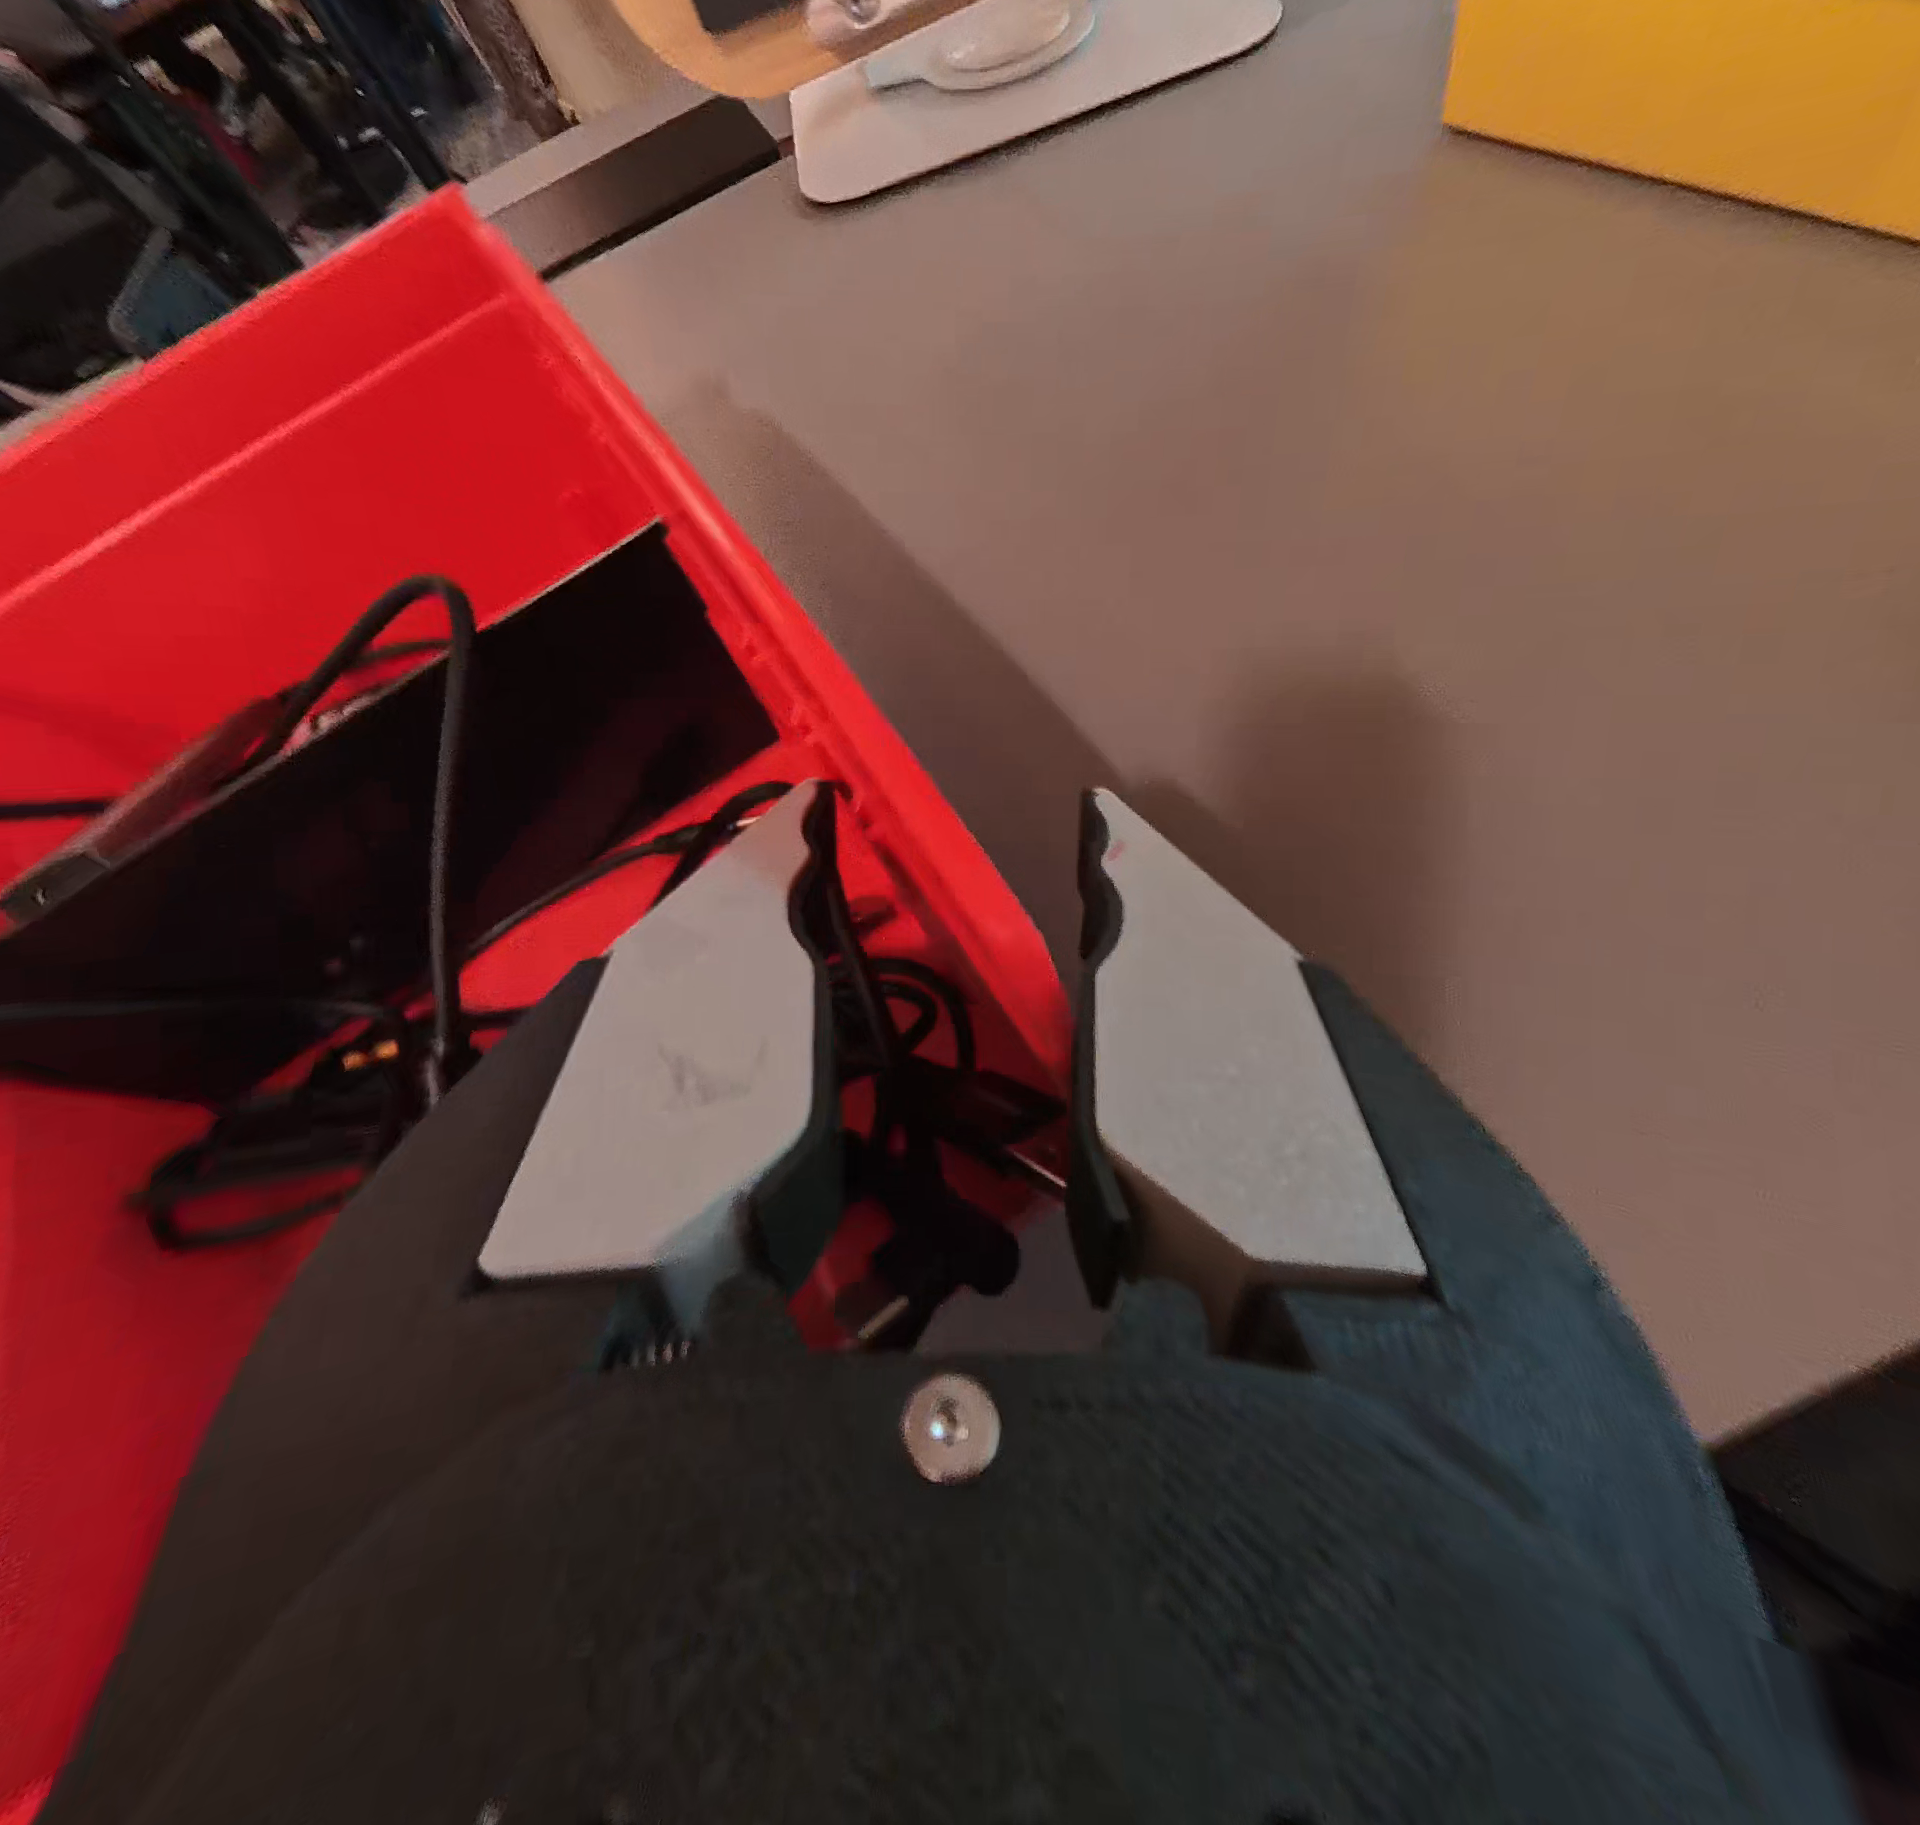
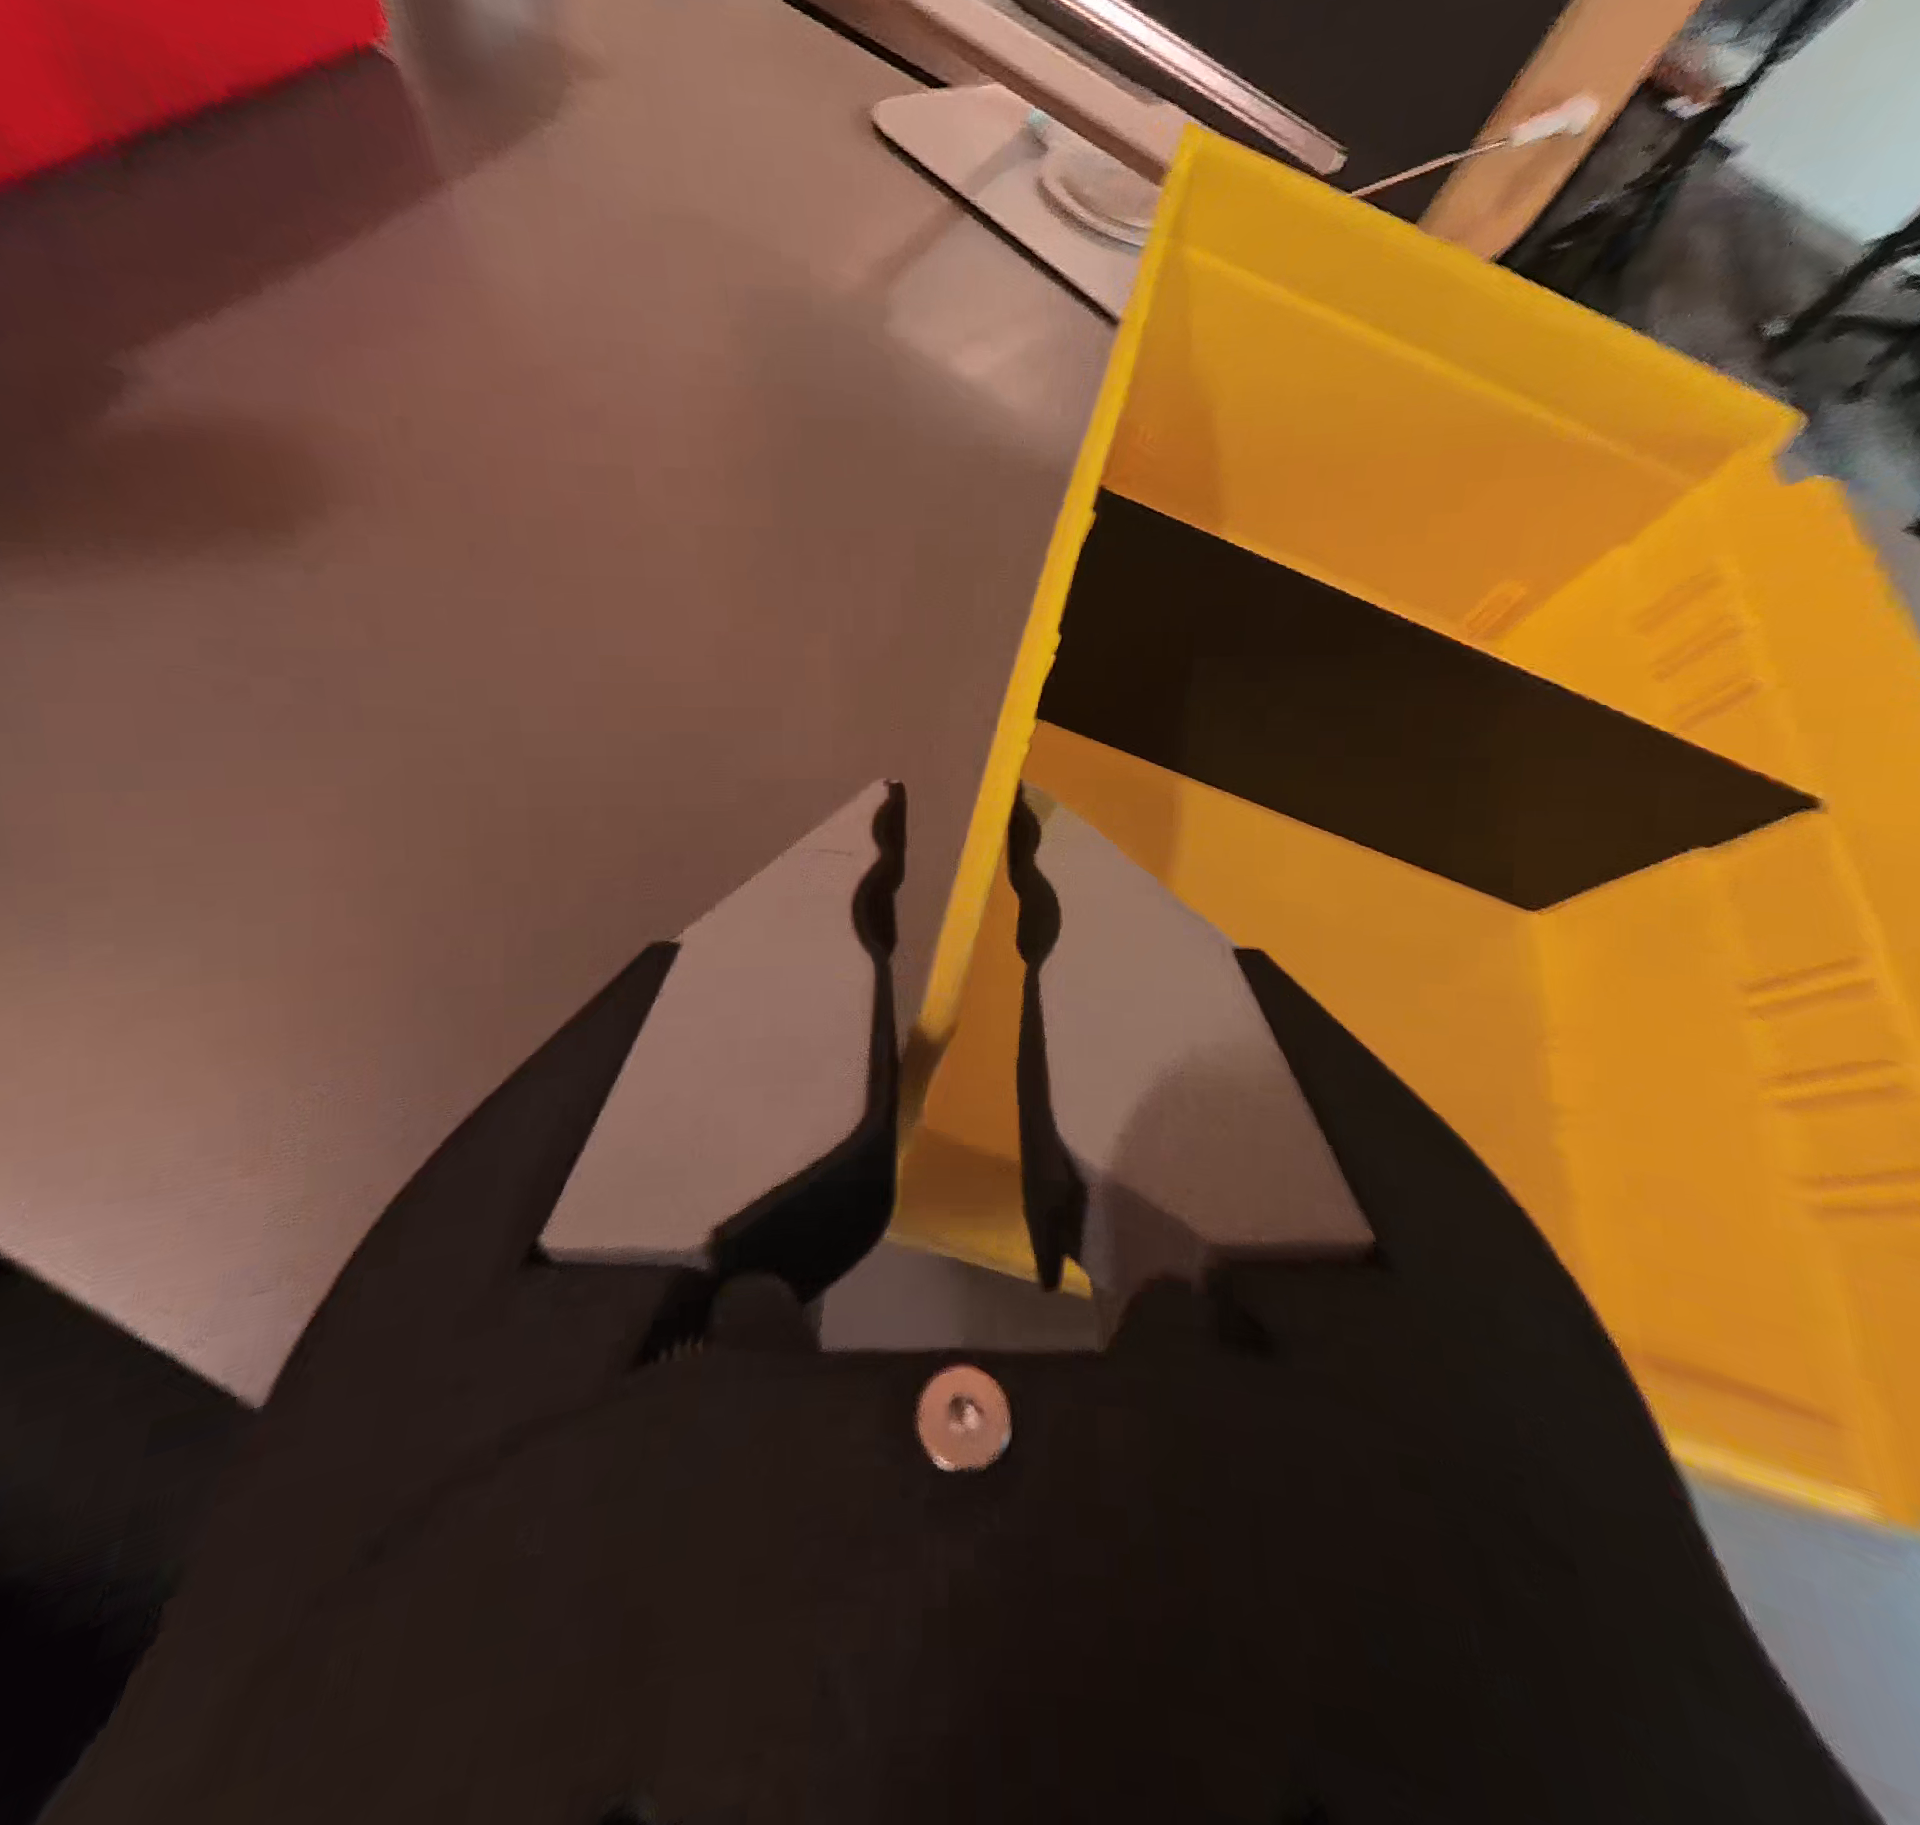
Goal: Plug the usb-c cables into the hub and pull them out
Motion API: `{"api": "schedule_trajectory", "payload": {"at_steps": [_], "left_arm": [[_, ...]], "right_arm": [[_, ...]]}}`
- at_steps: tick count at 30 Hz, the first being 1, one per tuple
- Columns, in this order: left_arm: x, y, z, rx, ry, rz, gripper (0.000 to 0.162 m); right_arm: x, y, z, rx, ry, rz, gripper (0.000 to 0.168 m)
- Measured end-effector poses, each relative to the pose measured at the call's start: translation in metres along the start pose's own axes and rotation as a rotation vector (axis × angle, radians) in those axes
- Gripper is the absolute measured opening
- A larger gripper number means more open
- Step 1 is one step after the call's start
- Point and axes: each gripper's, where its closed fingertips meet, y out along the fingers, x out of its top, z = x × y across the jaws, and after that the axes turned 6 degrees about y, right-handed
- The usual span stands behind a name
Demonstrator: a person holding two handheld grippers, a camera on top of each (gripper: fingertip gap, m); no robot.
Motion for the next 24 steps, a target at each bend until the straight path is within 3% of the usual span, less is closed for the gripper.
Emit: {"api": "schedule_trajectory", "payload": {"at_steps": [2, 4, 6, 13, 17, 24], "left_arm": [[-0.01, -0.017, 0.015, -0.004, -0.007, -0.041, 0.036], [-0.024, -0.038, 0.039, 0.058, -0.019, -0.043, 0.016], [-0.04, -0.055, 0.06, 0.098, 0.007, -0.034, 0.007], [-0.056, -0.069, 0.079, 0.1, -0.024, -0.017, 0.004], [-0.058, -0.066, 0.087, 0.158, -0.067, -0.005, 0.005], [-0.053, -0.056, 0.092, 0.156, -0.09, -0.024, 0.004]], "right_arm": [[-0.005, -0.005, -0.018, -0.081, -0.024, -0.009, 0.006], [-0.01, -0.012, -0.031, -0.082, -0.005, -0.025, 0.007], [-0.015, -0.017, -0.039, -0.086, 0.013, -0.016, 0.009], [-0.017, -0.02, -0.048, -0.194, 0.046, -0.004, 0.011], [-0.014, -0.015, -0.049, -0.255, 0.048, 0.002, 0.003], [-0.001, 0.01, -0.046, -0.284, 0.065, 0.005, 0.016]]}}
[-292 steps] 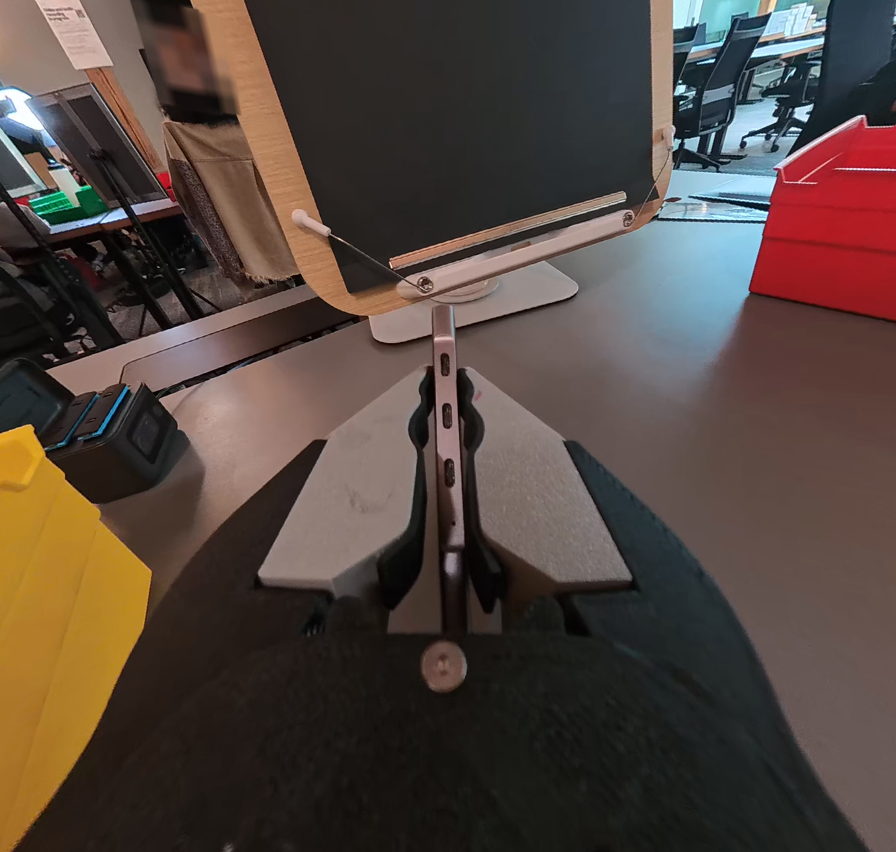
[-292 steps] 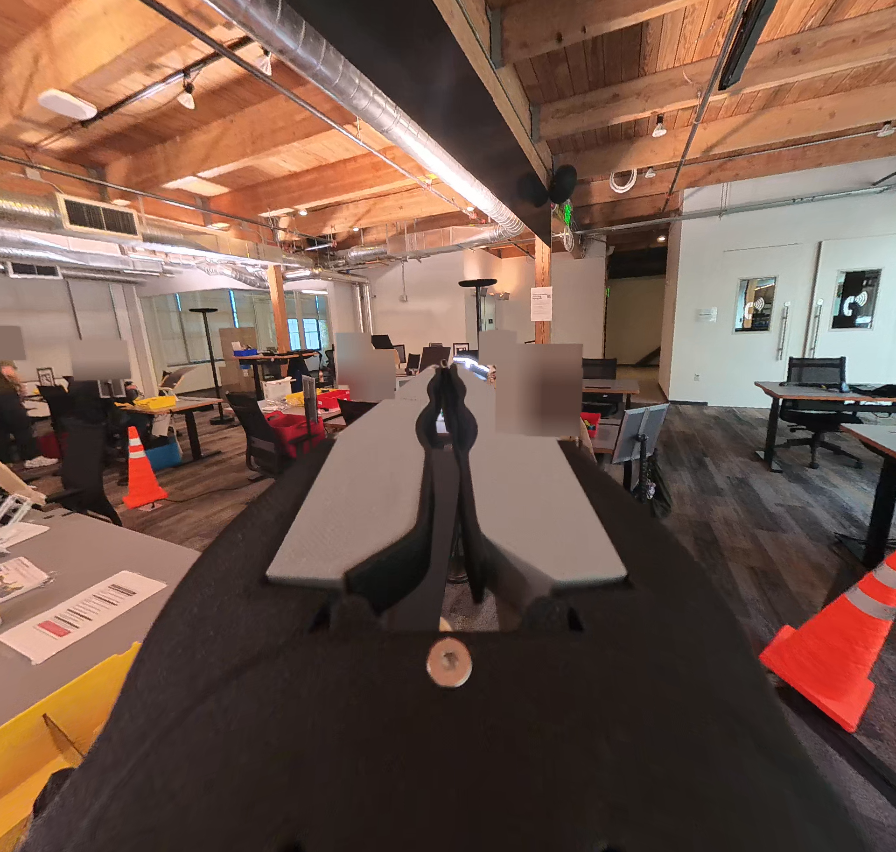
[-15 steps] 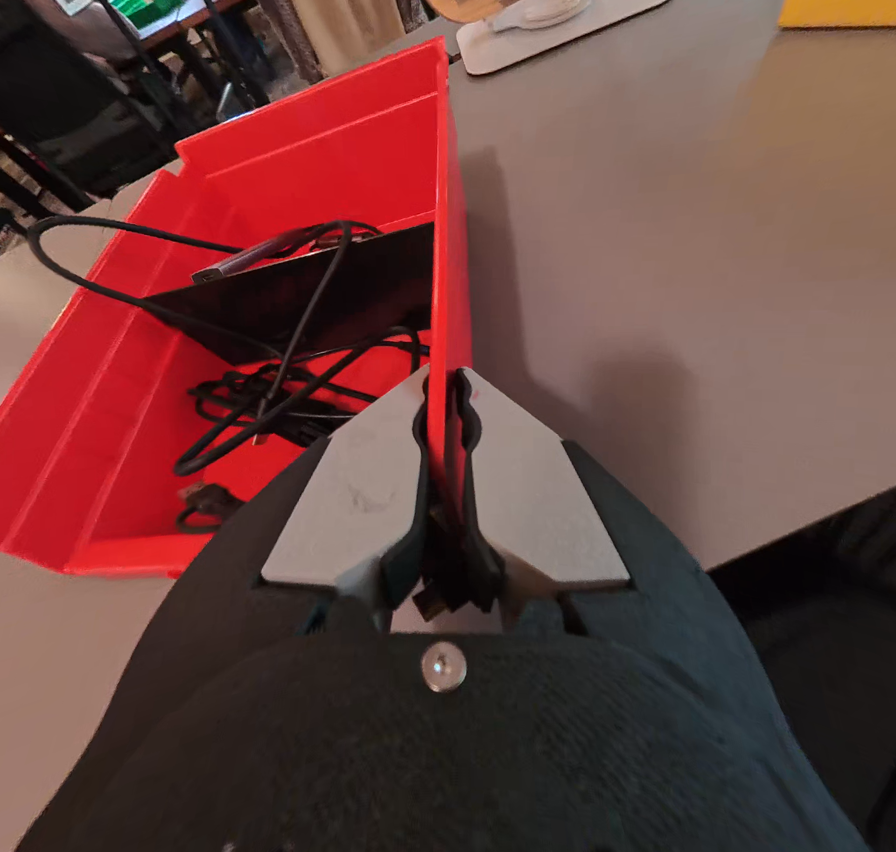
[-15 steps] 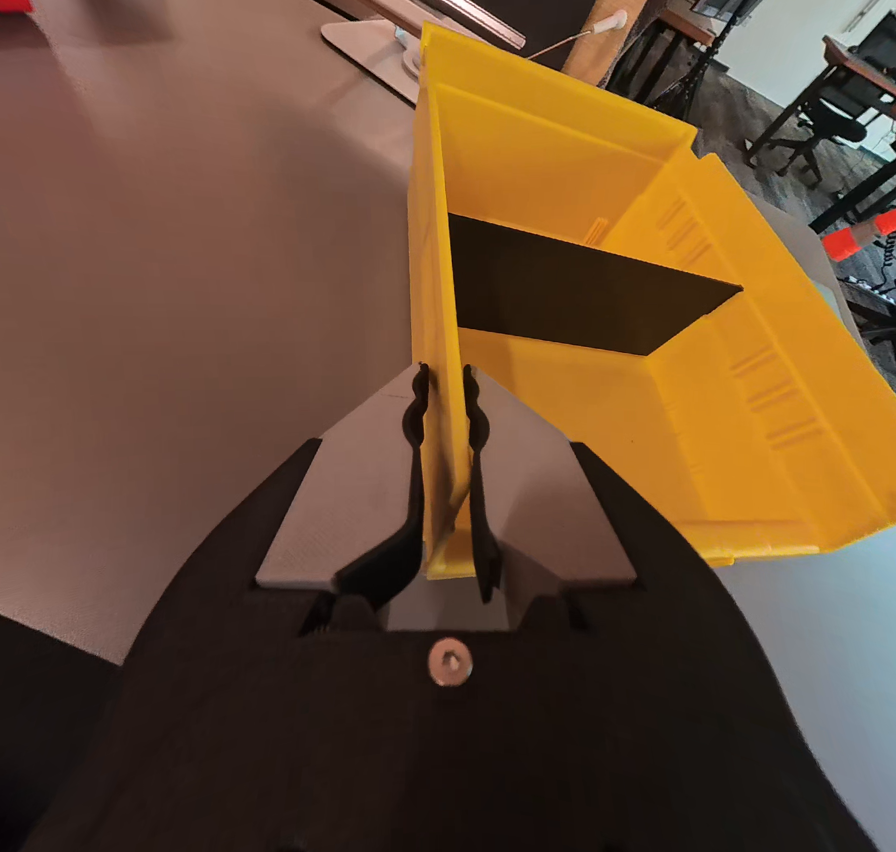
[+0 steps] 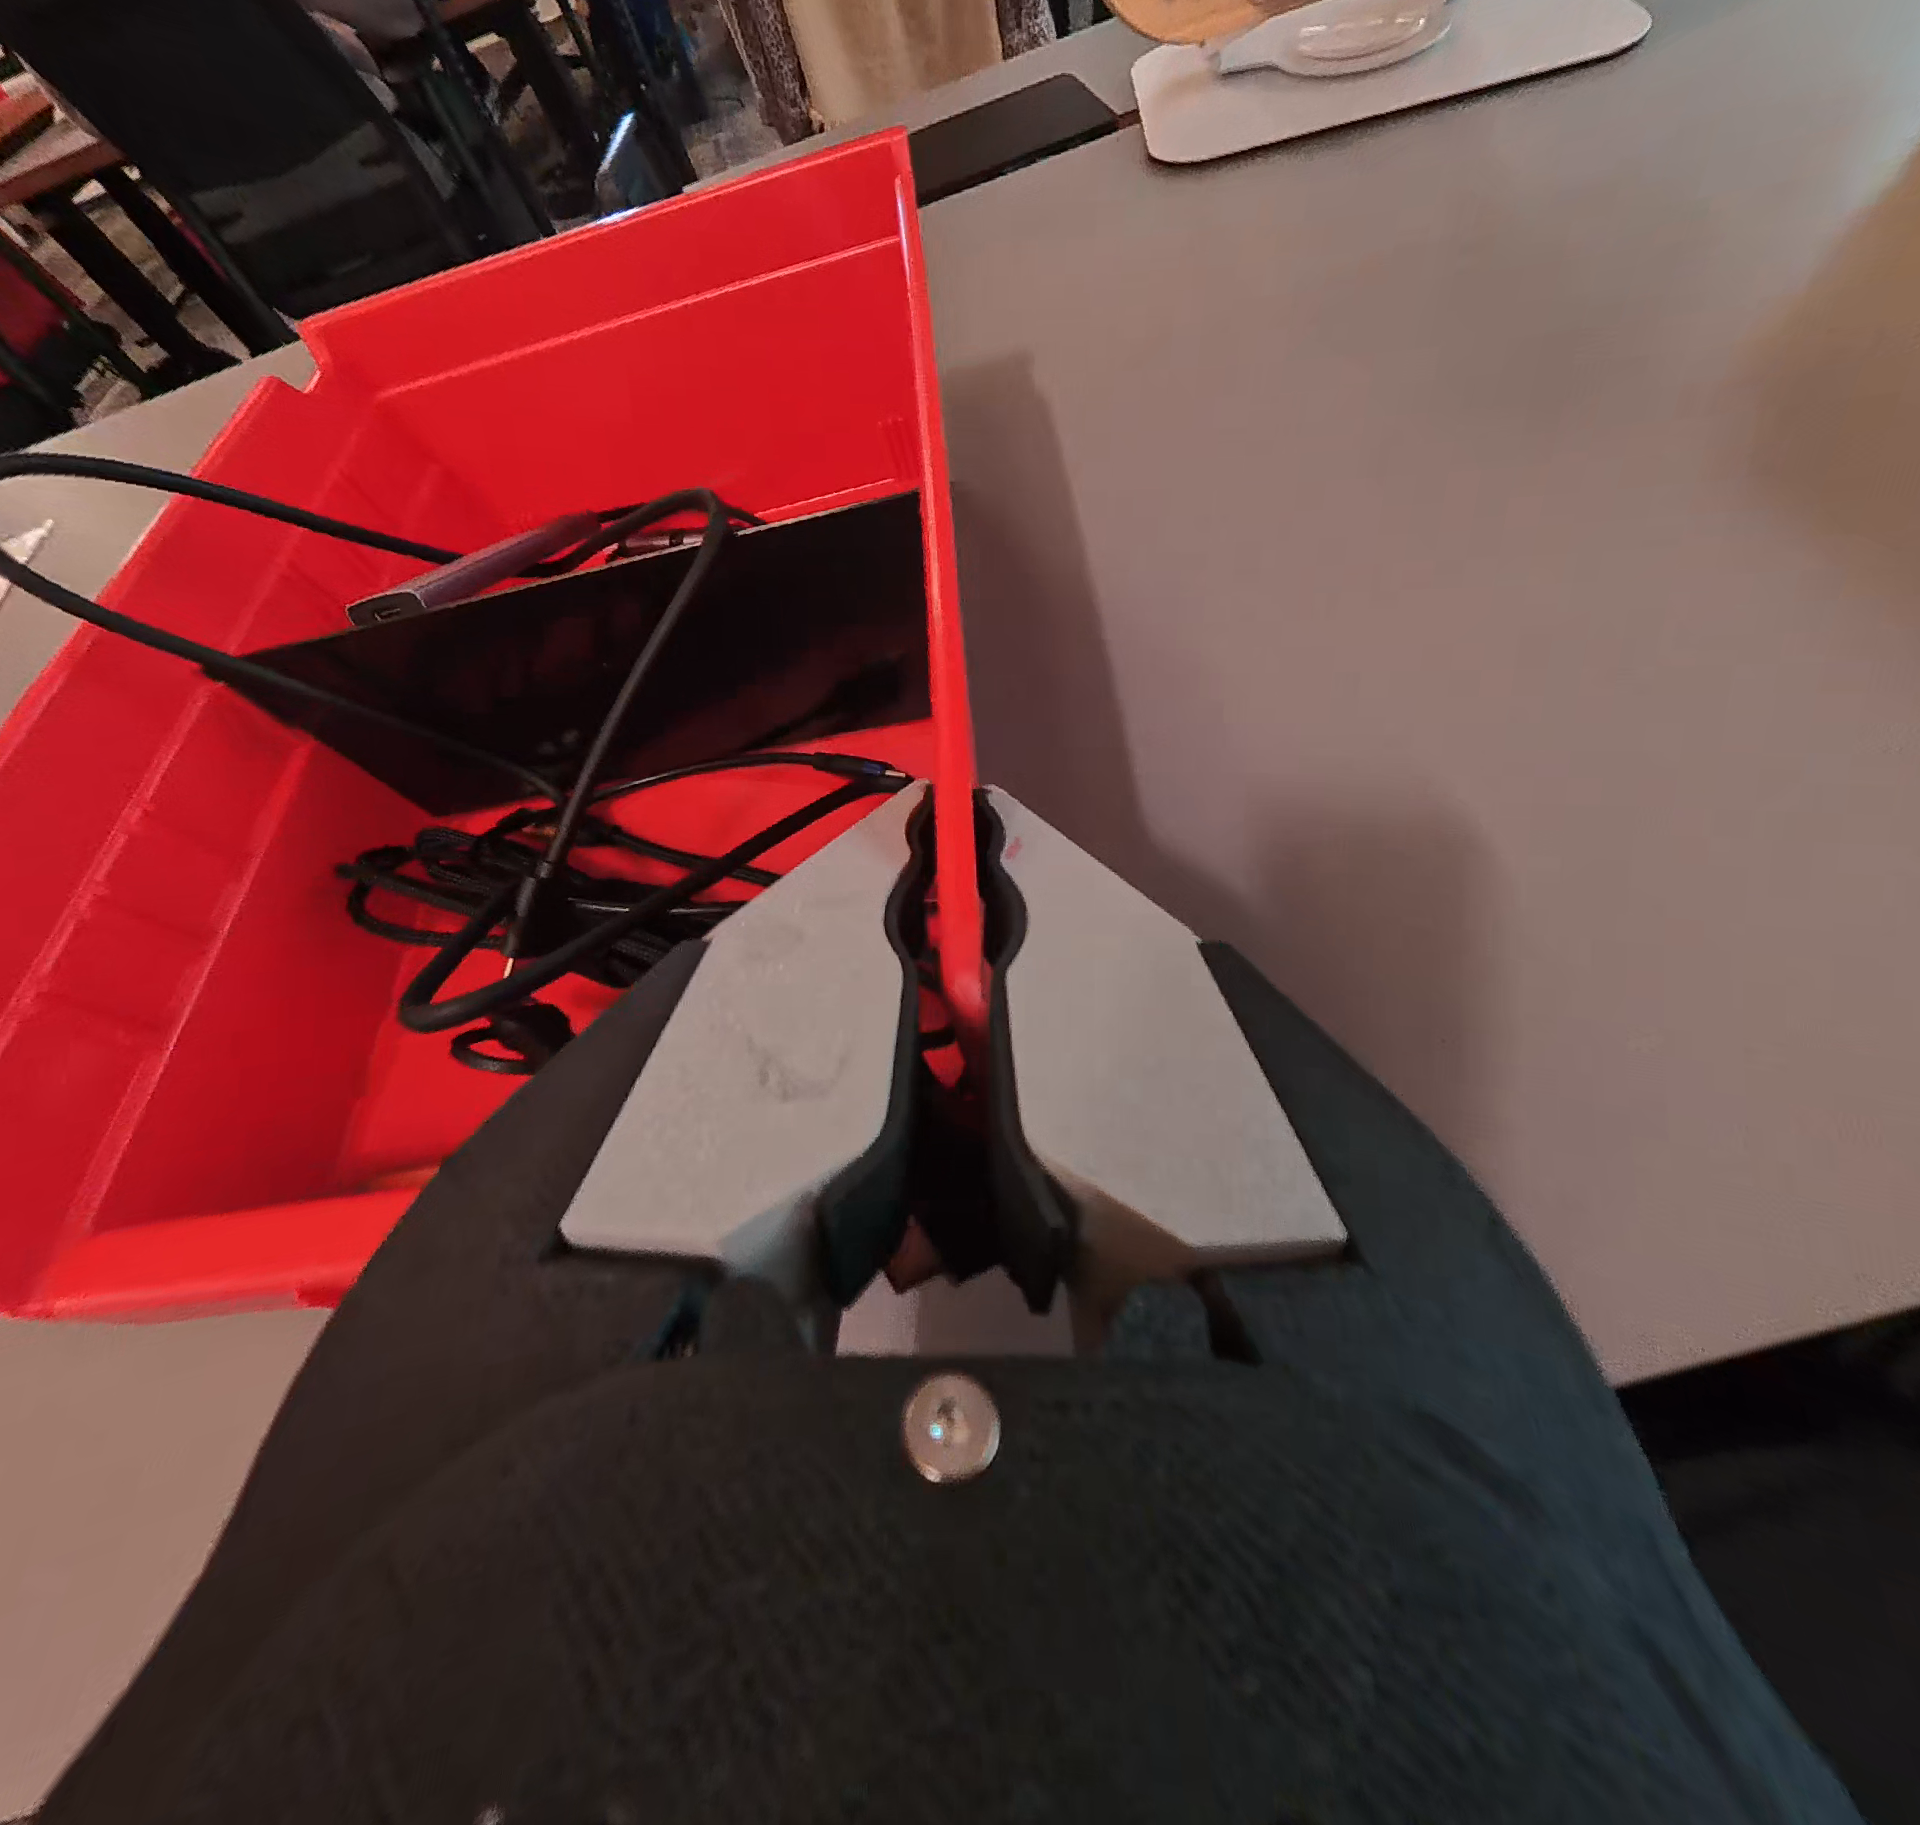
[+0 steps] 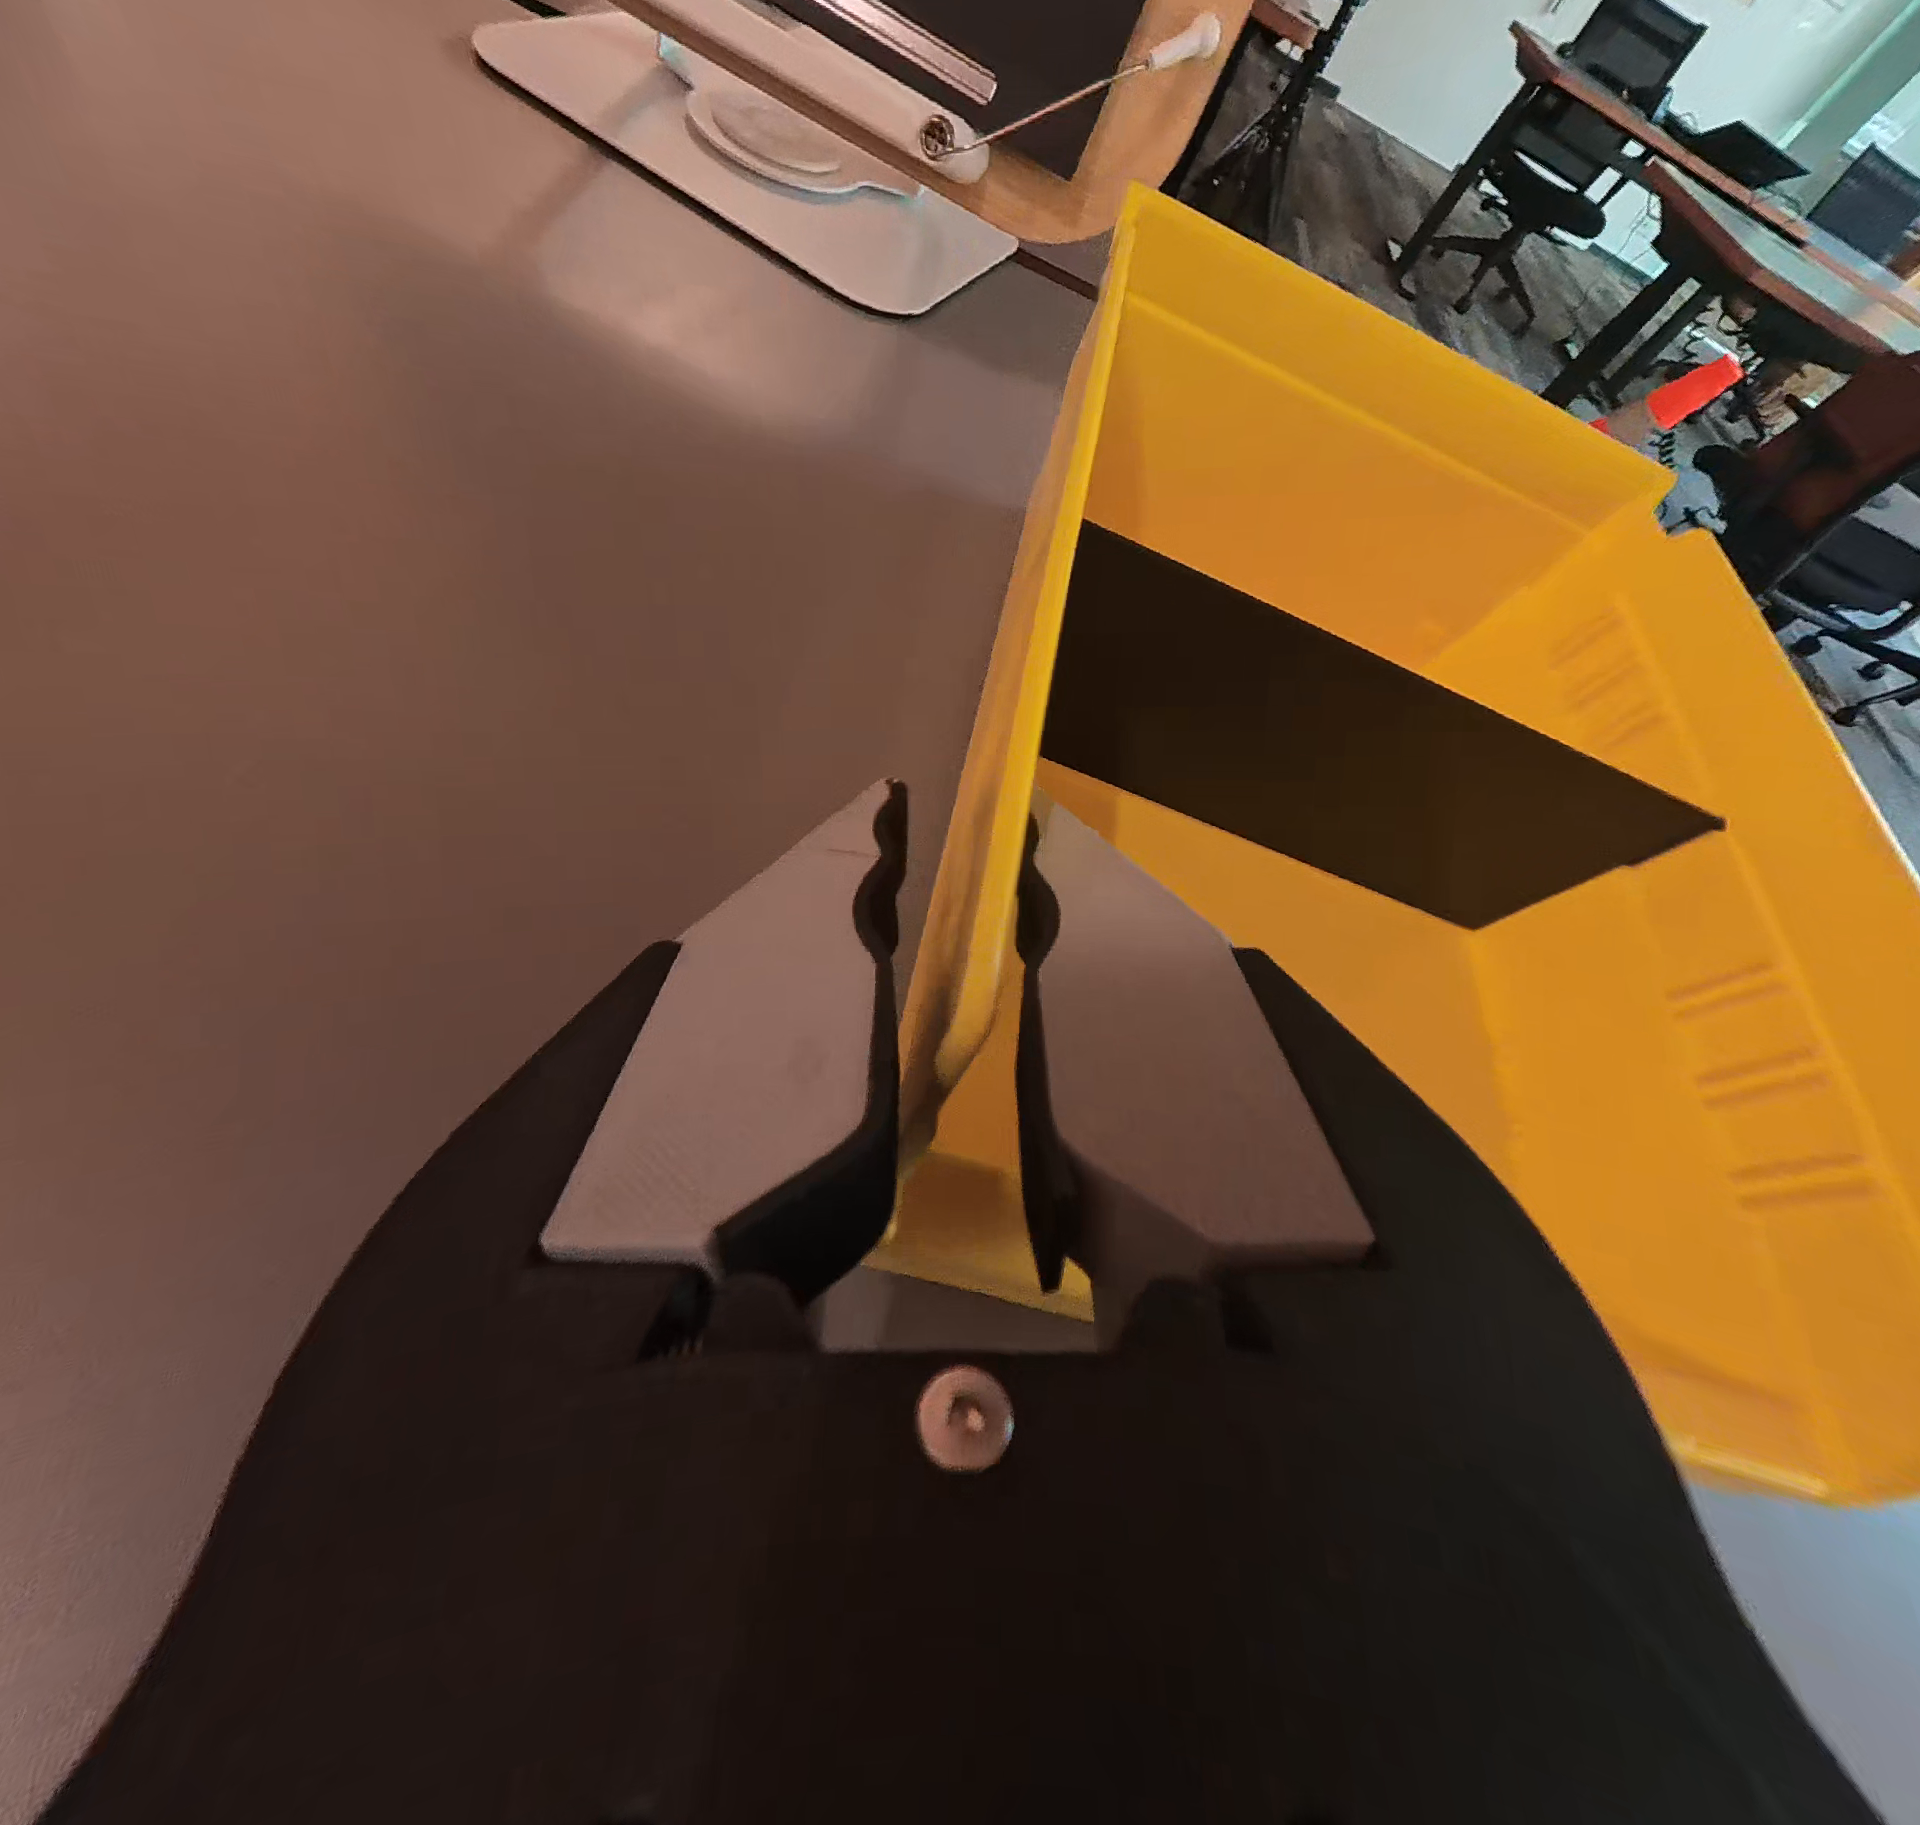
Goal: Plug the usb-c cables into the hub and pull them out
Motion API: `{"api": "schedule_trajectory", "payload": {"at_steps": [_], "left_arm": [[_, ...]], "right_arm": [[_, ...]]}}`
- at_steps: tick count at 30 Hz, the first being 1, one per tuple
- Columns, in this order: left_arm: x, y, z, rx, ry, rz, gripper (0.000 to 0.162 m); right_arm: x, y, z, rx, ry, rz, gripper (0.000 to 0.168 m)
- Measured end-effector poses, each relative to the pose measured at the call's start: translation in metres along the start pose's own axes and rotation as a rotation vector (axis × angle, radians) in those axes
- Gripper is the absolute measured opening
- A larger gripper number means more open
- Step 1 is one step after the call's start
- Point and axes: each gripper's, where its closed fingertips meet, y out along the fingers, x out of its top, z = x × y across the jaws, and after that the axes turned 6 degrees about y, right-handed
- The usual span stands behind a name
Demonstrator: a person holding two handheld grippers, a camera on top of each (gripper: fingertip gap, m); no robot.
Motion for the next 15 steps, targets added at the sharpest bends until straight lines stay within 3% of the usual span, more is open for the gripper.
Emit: {"api": "schedule_trajectory", "payload": {"at_steps": [3, 5, 8, 10, 15], "left_arm": [[0.003, 0.006, 0.002, 0.004, 0.003, 0.021, 0.004], [0.004, 0.005, 0.0, -0.001, 0.02, 0.048, 0.005], [0.009, -0.008, -0.012, -0.038, 0.036, 0.069, 0.037], [0.022, -0.024, -0.013, -0.004, 0.077, 0.028, 0.046], [0.061, -0.043, -0.047, -0.045, 0.187, -0.044, 0.038]], "right_arm": [[0.002, 0.001, -0.001, 0.02, 0.024, 0.005, 0.016], [0.006, -0.01, 0.001, 0.063, 0.03, -0.018, 0.031], [0.025, -0.041, -0.002, 0.126, 0.012, -0.104, 0.048], [0.047, -0.067, -0.005, 0.169, -0.007, -0.199, 0.047], [0.099, -0.104, 0.038, 0.421, -0.004, -0.378, 0.046]]}}
